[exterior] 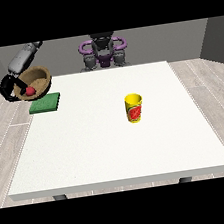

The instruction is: Pick the cup and pour the ball into the bowl, then pick the bowl and place it on the pad

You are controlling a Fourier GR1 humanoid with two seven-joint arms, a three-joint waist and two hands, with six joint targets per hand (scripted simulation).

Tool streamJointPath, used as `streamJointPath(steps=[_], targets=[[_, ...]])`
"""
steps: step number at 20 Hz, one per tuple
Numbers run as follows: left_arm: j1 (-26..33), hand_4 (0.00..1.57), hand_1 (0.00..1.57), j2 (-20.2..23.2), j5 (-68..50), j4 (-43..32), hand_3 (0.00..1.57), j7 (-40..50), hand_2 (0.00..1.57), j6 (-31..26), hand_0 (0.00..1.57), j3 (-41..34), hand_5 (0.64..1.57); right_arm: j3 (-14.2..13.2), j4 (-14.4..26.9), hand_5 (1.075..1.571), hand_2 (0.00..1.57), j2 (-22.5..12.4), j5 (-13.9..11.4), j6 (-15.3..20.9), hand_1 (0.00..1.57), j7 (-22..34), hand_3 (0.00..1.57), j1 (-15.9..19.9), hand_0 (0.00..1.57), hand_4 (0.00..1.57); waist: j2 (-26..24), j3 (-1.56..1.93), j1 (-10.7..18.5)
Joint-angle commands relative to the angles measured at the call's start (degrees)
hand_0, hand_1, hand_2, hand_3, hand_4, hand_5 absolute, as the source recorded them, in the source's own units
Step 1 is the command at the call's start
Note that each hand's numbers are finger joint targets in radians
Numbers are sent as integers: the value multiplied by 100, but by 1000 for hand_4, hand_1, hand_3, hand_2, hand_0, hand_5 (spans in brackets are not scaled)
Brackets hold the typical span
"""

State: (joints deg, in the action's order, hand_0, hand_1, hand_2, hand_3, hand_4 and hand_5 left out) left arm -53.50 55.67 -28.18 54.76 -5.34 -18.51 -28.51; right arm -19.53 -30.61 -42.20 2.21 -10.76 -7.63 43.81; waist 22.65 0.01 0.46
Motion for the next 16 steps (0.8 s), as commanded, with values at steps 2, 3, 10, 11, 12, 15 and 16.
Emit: streamJointPath(steps=[2, 3, 10, 11, 12, 15, 16], targets=[[74, 0, 0, -211, 147, -178, 0, -232, 0, 21, 0, 178, 1530, 387, -223, 1571, 1571, 325, -332, 356, 1571, 373, 1290, 116, 1571, 1229, -274, -4, -5], [-14, 0, 0, 4, 73, -172, 0, -153, 0, 93, 0, 22, 1531, 228, -76, 1570, 1571, 198, -212, 118, 1571, 2, 1159, -11, 1571, 1200, -45, 2, -133], [260, 0, 0, -69, -43, -28, 0, -352, 0, -77, 0, -49, 1528, -141, 347, 1569, 1571, 489, 163, 130, 1571, -94, 1256, -199, 1571, 1063, 5, 4, 24], [103, 0, 0, 230, -99, -125, 0, -105, 0, -114, 0, -133, 1526, -319, 530, 1568, 1571, 649, 422, -31, 1571, 111, 1401, -206, 1571, 1015, 51, 7, -29], [252, 0, 0, 57, -103, 114, 0, -23, 0, 18, 0, -69, 1523, -490, 731, 1562, 1571, 329, 455, 81, 1571, 163, 1571, -244, 1571, 887, 40, 11, 37], [61, 0, 0, 199, -168, 206, 0, 48, 0, 44, 0, -95, 1517, -544, 668, 1562, 1265, -184, 271, 679, 1207, 207, 1235, 7, 1207, 0, 200, 9, 36], [353, 0, 0, 120, -277, 434, 0, -82, 0, -84, 0, -201, 1515, -645, 867, 1545, 1088, -158, 346, 504, 1054, -162, 1028, -321, 1054, 0, 236, 11, 220]])
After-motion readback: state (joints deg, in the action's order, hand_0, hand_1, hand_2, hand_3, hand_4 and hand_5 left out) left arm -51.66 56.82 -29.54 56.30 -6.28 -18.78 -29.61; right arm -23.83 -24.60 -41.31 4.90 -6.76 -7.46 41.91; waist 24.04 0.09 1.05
